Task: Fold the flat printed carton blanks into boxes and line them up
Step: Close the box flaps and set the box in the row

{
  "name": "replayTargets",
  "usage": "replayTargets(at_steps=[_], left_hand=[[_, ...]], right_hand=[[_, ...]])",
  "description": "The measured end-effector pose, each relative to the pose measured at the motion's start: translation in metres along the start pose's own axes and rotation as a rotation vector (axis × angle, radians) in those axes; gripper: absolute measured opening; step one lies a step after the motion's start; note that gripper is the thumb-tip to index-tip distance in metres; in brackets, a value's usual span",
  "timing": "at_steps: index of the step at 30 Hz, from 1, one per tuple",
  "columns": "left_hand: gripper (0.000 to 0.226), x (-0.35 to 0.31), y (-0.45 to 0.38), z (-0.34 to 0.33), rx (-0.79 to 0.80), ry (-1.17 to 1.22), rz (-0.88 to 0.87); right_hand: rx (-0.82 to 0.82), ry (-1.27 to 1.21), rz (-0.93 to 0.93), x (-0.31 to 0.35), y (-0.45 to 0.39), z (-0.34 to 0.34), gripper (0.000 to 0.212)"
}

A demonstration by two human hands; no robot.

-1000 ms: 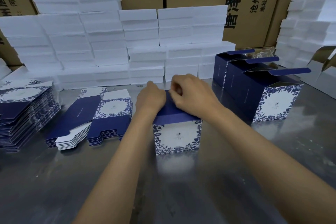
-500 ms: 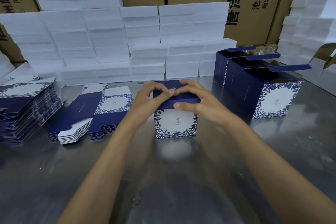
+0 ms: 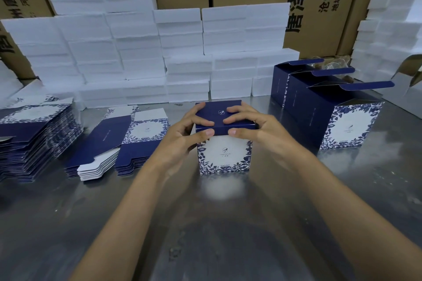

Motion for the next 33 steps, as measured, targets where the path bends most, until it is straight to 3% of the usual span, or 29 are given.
replayTargets(at_steps=[6,11,15,18,22,33], left_hand=[[0.015,-0.009,-0.001,0.001,-0.045,-0.245,-0.046],[0.023,-0.014,0.006,0.001,-0.196,-0.353,-0.133],[0.025,-0.012,0.013,-0.013,-0.182,-0.324,-0.149],[0.039,-0.006,0.010,-0.018,-0.103,-0.330,-0.092],[0.062,0.009,-0.001,-0.034,-0.043,-0.436,-0.085],[0.077,0.051,-0.095,-0.091,-0.043,-0.695,-0.108]], right_hand=[[-0.060,0.163,0.007,0.016,-0.001,0.003,0.027],[-0.365,0.917,0.194,0.052,0.028,-0.007,0.031],[-0.395,1.219,0.197,0.038,0.046,-0.036,0.058],[-0.371,1.291,0.139,0.019,0.048,-0.037,0.072],[-0.412,1.337,0.114,0.002,0.045,-0.020,0.075],[-0.438,1.429,-0.039,-0.050,-0.018,0.058,0.078]])
Point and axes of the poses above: each hand's wrist, its own y-axis away from the middle knuckle, its own z-axis out of the back of the hand, x = y × z, the point moved 10 cm from there along -y, towards the middle knuckle, and after that the axes turned 7 degrees about y, right-handed, at the moved point
